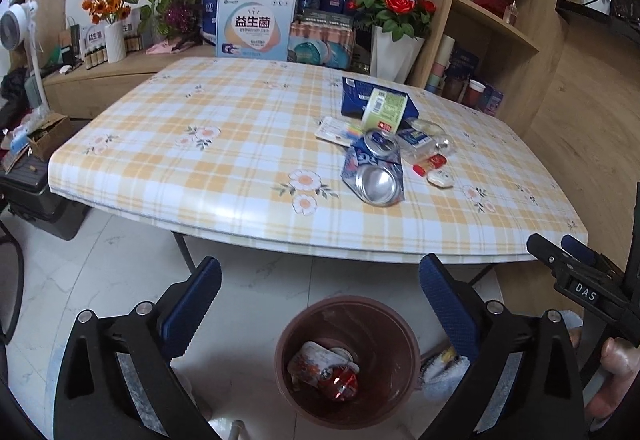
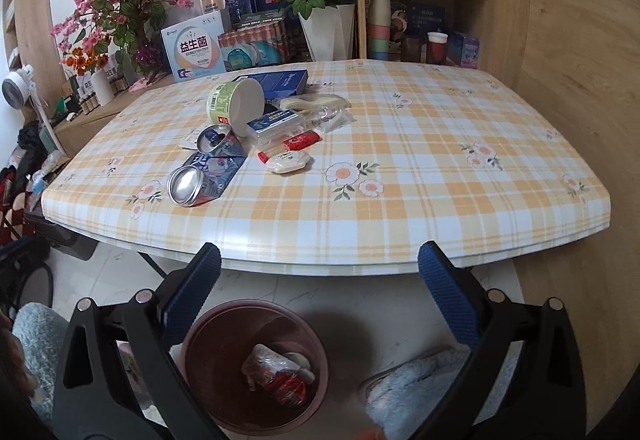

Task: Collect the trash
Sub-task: 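Open the left tool over the brown bin to drop the red can, then move the left tool to the green-and-white paper cup and grasp it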

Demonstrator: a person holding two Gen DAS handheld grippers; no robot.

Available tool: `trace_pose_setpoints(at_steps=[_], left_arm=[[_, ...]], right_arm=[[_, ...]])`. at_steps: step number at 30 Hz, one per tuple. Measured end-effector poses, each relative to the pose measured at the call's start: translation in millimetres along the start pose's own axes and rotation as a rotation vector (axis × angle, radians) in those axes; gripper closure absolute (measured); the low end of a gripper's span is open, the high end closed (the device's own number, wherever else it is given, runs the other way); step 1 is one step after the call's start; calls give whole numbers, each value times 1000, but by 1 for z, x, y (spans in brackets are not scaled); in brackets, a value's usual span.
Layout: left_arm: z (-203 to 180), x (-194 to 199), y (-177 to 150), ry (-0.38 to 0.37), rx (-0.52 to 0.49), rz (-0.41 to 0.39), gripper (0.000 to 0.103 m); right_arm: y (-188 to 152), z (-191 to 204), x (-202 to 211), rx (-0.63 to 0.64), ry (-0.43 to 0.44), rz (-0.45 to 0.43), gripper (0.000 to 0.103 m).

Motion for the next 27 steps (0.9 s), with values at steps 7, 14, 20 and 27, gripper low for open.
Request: trace_pose_setpoints(at_steps=[7,14,20,27], left_arm=[[4,-4,22,2,-15,-24,6],[-5,-16,40,-14,-44,-17,6],[-16,-28,59,-37,-65,-3,6],[-33,-53,95,-84,-111,20,6]], right_arm=[[16,-9,-11,5,-19,25,6],[32,-18,-22,-26,31,41,6],[43,-23,-30,-26,46,50,6],[53,-33,-49,-33,41,94,6]])
Point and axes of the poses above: each gripper's, at about its wrist camera, not at the fingertips, and x roughly against the way its jaws point, z to its left, y to its top, the point moved 1 cm from there along -x, roughly the way its jaws point, and after that the axes turned 8 degrees about z, right-handed, at the moved point
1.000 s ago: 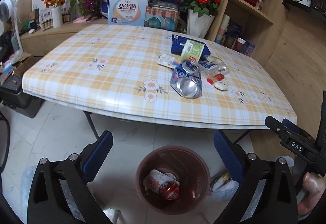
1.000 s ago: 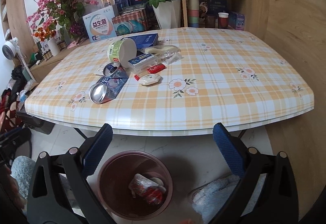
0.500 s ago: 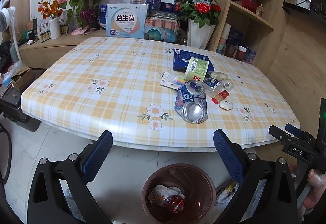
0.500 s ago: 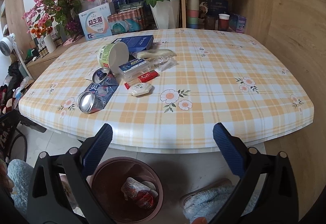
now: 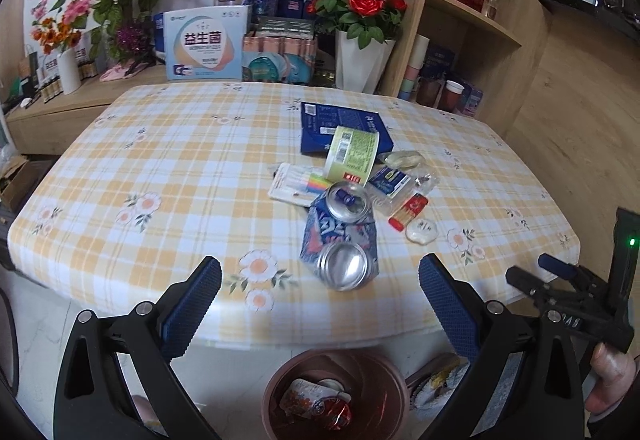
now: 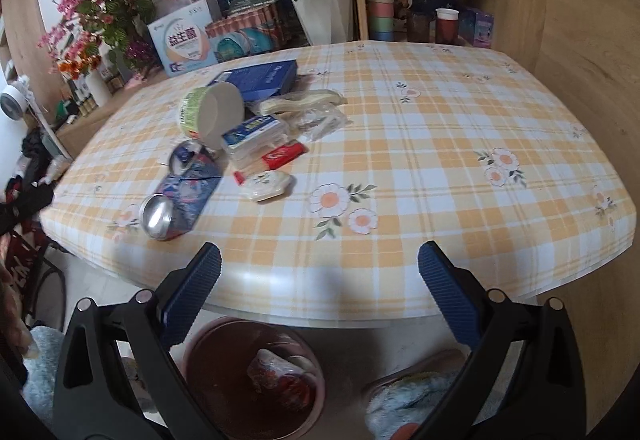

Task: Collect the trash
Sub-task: 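Move the left tool to the green-and-white paper cup and grasp it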

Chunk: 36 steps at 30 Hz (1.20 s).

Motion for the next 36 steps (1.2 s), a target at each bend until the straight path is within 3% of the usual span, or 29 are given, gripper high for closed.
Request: trace_pose_setpoints(at_steps=[7,14,25,30,33,36], left_arm=[[7,-37,48,-31,27,22,6],[-3,-94,85,-98,-47,73,6],[-9,-149,113,-174,-95,138,13],[-10,-173,114,-204,-82,198,25],[-14,-179,113,-214,-90,215,45],[-16,-178,112,-202,-115,202,48]], right_arm=[[14,-11,-23,-10,-6,37,6],[32,-12,-48,-3,6,68,6],[53,-7,-75,18,29,96,6],[56,3,-85,61,63,108,6],[57,11,-92,80,102,121,6],[58,18,-95,91,120,124,6]])
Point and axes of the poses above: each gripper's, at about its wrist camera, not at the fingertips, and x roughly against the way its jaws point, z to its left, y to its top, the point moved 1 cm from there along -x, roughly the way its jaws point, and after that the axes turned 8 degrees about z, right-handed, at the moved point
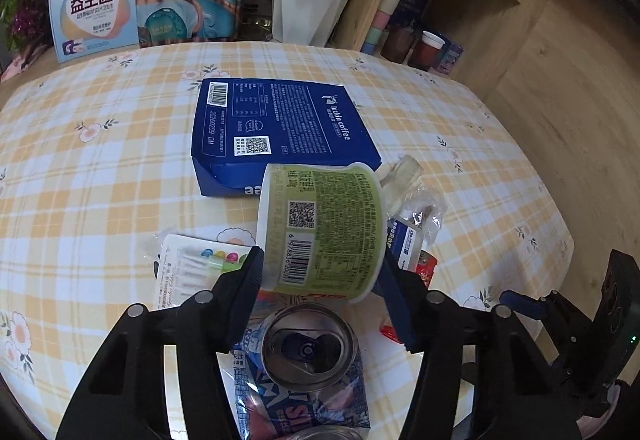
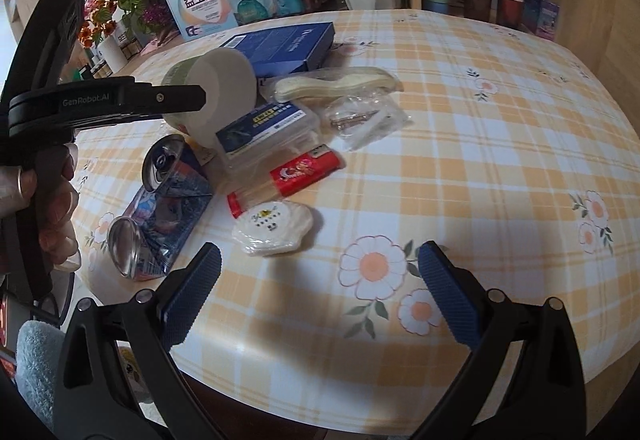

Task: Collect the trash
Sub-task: 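Move the left tool to the green-and-white paper cup and grasp it, then lift the paper cup with the left tool while the right tool grasps the white shell-shaped packet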

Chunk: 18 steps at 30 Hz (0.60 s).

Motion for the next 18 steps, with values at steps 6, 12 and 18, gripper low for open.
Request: trace_pose_setpoints(at_steps=[6,12,18], left_arm=[[3,12,-1,3,5,-27,51],[-1,36,-4,34,-23,-78,51],[-3,59,-12,50,-23,-124,51]], right_arm=[[3,5,-3,11,17,6,6],[8,11,-14,44,25,24,10],[14,23,-26,90,16,50,21]])
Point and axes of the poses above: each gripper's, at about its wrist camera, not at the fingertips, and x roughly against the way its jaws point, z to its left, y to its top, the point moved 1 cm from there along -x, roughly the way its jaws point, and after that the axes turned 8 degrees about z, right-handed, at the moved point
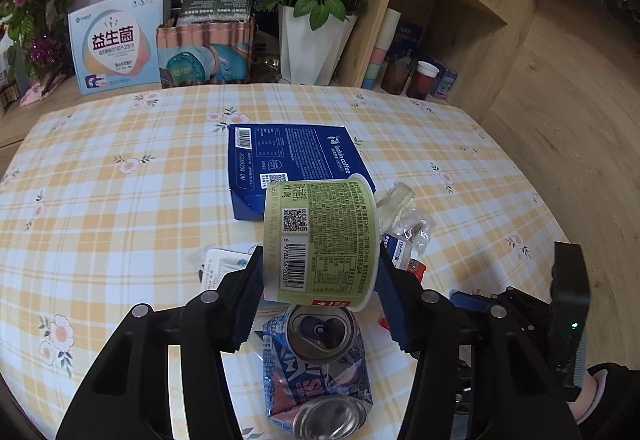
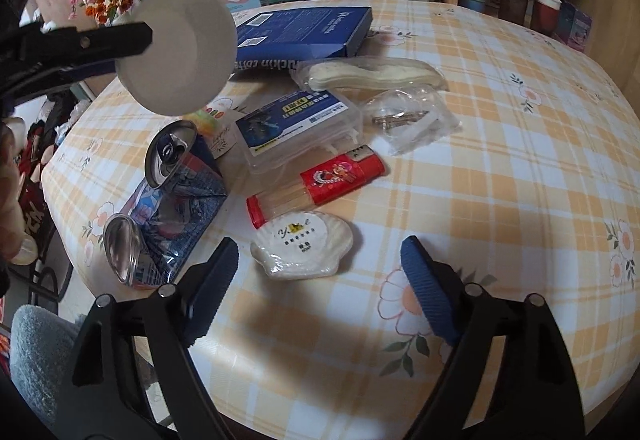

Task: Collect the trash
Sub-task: 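Lift the paper cup with the left tool while the right tool grasps the white shell-shaped packet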

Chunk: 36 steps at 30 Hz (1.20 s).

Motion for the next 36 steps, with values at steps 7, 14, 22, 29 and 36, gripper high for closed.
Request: trace_pose_setpoints(at_steps=[7,14,22,29,36], left_arm=[[5,23,-10,12,21,-36,51],[4,42,-26,17,20,-58,51],[-2,67,-45,29,20,-82,51],[-2,92,-62,53,35,-105,51],[-4,122,-86,59,55,-129,51]], right_arm=[[4,12,-3,66,-58,27,48],[-2,17,6,59,-33,17,48],[-8,27,28,61,-23,-22,48],[-13,34,53,68,-24,-64,48],[-24,43,80,70,-15,-105,48]])
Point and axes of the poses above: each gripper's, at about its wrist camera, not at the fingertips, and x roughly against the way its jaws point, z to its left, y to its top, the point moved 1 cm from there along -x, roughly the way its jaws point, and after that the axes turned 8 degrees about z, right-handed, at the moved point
